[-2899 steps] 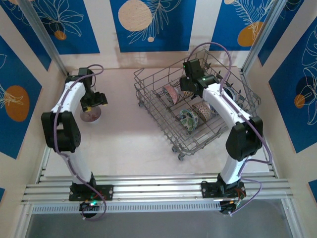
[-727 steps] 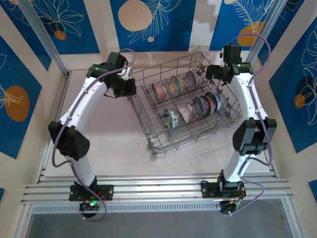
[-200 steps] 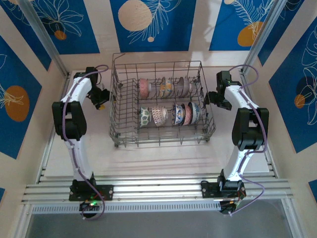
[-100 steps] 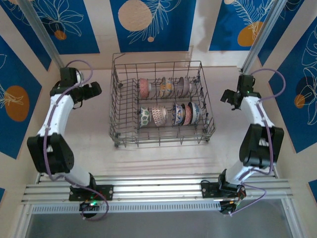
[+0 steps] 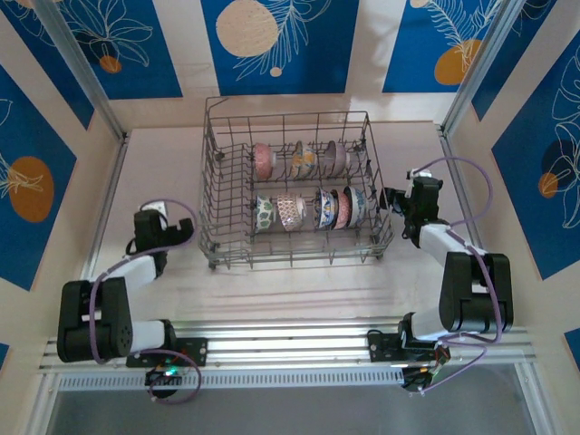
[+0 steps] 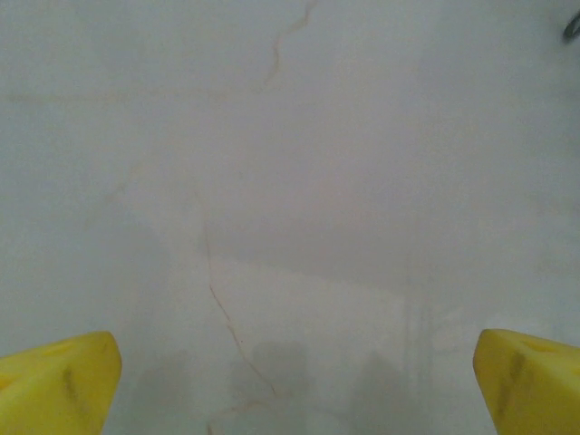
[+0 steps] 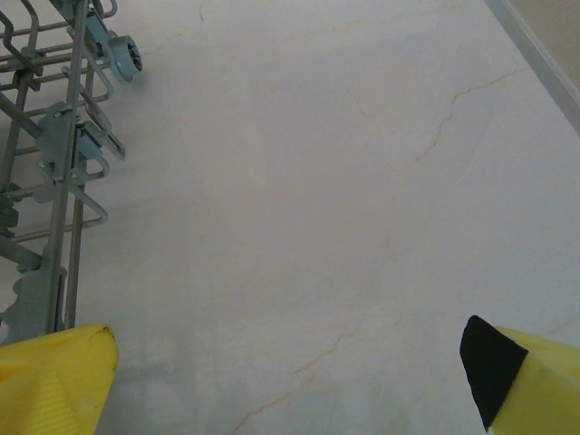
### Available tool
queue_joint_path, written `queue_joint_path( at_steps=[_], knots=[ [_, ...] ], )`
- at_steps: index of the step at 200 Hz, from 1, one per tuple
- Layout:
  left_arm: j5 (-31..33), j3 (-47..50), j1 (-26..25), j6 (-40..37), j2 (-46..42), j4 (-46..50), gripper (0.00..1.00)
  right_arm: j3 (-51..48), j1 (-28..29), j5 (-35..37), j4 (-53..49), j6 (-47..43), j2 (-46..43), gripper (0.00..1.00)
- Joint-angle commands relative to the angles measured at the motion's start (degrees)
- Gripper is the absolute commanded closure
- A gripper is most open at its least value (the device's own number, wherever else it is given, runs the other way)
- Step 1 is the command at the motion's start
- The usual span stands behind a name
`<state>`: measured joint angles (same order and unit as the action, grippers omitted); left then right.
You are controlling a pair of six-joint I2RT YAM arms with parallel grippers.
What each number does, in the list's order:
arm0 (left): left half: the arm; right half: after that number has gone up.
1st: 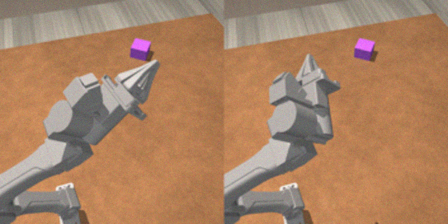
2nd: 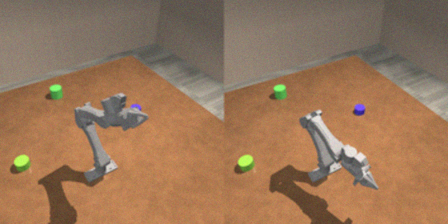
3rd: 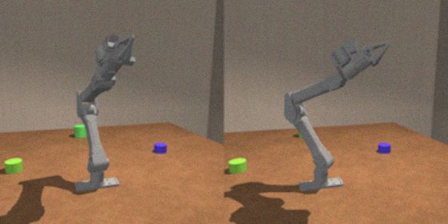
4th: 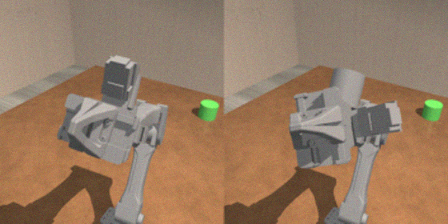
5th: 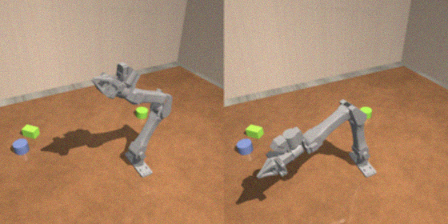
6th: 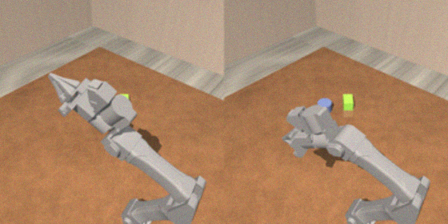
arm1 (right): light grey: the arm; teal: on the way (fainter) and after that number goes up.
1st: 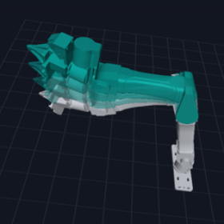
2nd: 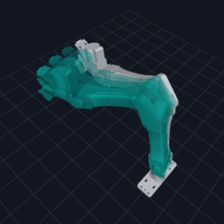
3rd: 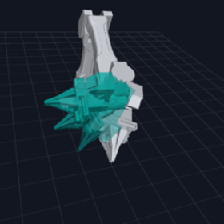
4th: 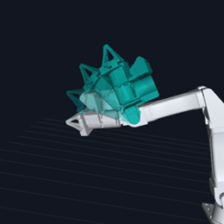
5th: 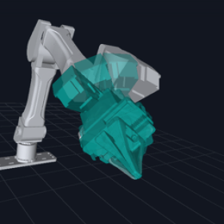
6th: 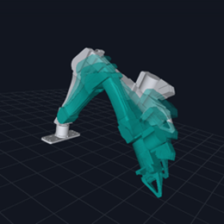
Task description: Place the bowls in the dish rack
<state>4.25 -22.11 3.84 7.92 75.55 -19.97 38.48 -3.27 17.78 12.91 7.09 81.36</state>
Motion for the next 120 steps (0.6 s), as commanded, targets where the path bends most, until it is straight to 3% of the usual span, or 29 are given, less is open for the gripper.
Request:
queue_joint_path(
  at_steps=[1, 29, 52, 74, 86, 97, 120],
  knots=[
    [2.4, -0.8, -2.4, -3.6, 1.9, -15.6, 0.01, -0.2, 5.2, -5.2, 5.3, -1.8, 0.6, 0.00],
    [2.6, -0.6, -3.8, -4.4, 6.3, -23.6, 0.01, -9.2, 8.9, -3.1, 23.3, -4.5, 3.5, 0.00],
    [0.8, -0.1, -5.4, -7.2, 8.7, -26.9, 0.01, -12.7, 8.1, -5.5, 28.3, -4.4, 2.9, 0.00],
    [-0.3, 5.0, -6.3, -8.6, 15.2, -44.1, 0.01, -16.3, 5.9, -11.3, 35.2, -4.0, 3.8, 0.01],
    [0.7, 4.4, -7.0, -9.0, 13.0, -39.3, 0.01, -16.1, 5.0, -12.8, 37.7, -3.0, 6.6, 0.00],
    [0.3, 4.4, -7.8, -10.3, 14.4, -41.6, 0.01, -15.3, 4.0, -14.8, 33.6, -2.9, 5.4, 0.00],
    [1.3, 3.0, -8.2, -10.4, 14.2, -38.5, 0.01, -15.3, 3.8, -15.1, 34.6, -2.6, 5.7, 0.01]
  ],
)
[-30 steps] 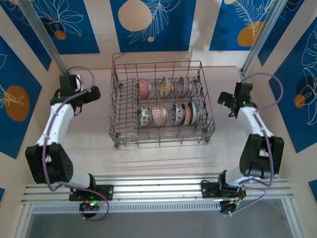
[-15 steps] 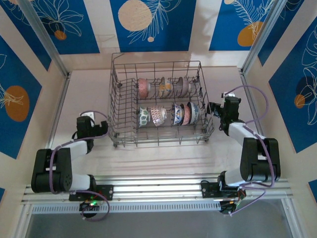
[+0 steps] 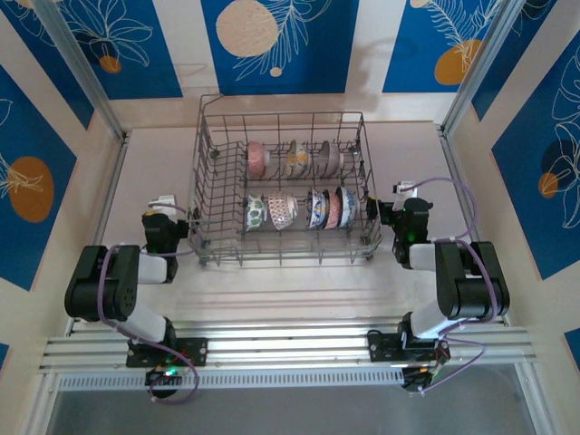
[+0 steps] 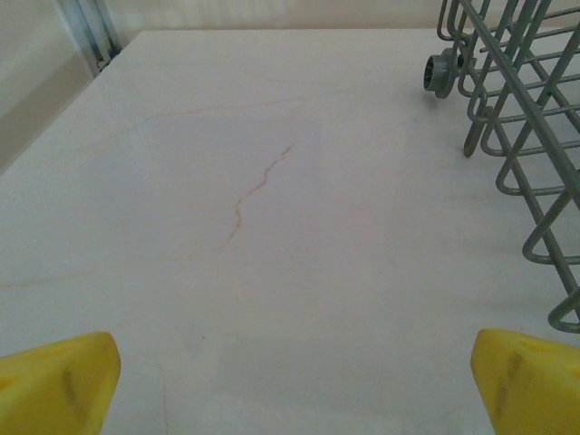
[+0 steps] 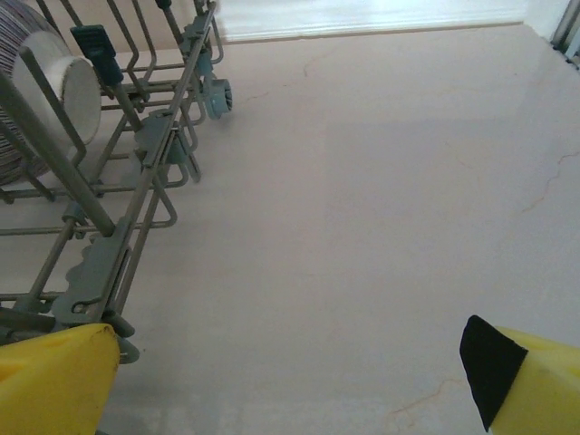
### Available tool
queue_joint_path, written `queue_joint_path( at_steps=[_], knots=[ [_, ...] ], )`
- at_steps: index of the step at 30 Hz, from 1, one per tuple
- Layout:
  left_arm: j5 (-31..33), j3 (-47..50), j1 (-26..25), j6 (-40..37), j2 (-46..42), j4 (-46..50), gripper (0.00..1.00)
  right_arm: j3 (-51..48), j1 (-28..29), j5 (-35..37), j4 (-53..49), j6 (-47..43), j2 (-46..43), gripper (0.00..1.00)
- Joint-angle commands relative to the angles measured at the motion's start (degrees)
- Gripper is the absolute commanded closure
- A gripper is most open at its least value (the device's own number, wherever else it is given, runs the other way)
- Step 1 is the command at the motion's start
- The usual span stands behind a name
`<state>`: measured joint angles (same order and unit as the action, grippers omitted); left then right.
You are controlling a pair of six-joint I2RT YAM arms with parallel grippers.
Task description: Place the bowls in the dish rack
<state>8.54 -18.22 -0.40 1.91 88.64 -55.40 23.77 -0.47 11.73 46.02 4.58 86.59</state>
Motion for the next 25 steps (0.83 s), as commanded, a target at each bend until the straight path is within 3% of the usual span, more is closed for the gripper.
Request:
queue_joint_path(
  at_steps=[1, 5, 25],
  knots=[
    [-2.9, -1.0, -4.0, -4.4, 1.1, -3.0, 0.01, -0.6, 0.9, -9.1, 1.5, 0.0, 0.6, 0.00],
    [-1.6, -2.8, -4.1, -4.0, 0.9, 0.9, 0.01, 0.4, 0.1, -9.3, -0.8, 1.0, 0.5, 0.01],
    [-1.2, -2.8, -4.3, -4.2, 0.9, 0.8, 0.01, 0.2, 0.4, -8.8, -0.3, 1.0, 0.6, 0.01]
  ],
)
